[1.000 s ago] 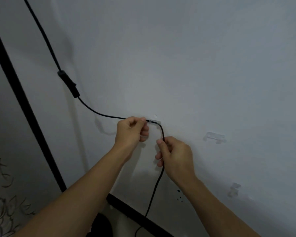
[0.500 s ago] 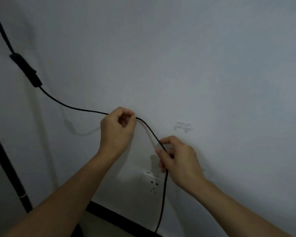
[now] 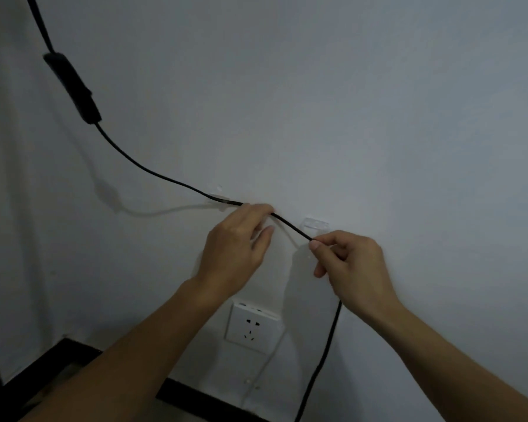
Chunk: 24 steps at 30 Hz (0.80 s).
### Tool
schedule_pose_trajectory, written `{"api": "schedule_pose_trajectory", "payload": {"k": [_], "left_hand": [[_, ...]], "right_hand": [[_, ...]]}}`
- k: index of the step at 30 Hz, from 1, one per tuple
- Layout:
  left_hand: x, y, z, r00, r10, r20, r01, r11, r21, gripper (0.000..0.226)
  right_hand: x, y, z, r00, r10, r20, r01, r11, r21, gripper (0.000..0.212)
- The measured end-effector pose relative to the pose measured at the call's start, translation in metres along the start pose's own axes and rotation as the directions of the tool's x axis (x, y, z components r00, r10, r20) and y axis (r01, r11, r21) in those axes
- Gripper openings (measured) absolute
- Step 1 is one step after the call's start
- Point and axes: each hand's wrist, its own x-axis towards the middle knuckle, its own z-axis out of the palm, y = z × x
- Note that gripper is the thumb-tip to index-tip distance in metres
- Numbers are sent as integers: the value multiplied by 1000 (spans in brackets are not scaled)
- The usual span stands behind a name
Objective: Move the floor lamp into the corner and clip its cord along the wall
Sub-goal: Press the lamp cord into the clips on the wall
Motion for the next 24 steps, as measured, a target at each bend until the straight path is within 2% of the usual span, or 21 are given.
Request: {"api": "schedule_pose_trajectory", "payload": {"k": [5, 13, 19, 24], "left_hand": [[12, 3, 5, 1000, -10, 5, 10, 1000, -24, 24], [14, 12, 18, 999, 19, 26, -21, 997, 76, 21], [14, 17, 22, 999, 2, 33, -6, 993, 117, 22], [15, 17, 22, 1000, 16, 7, -17, 990, 143, 22]], "right_hand": [[10, -8, -5, 999, 46, 3, -45, 996, -75, 20], [18, -24, -13, 998, 44, -50, -53, 978, -202, 27], [26, -22, -18, 993, 103, -54, -113, 968, -224, 30], [30, -27, -18, 995, 67, -72, -79, 982, -173, 26]]}}
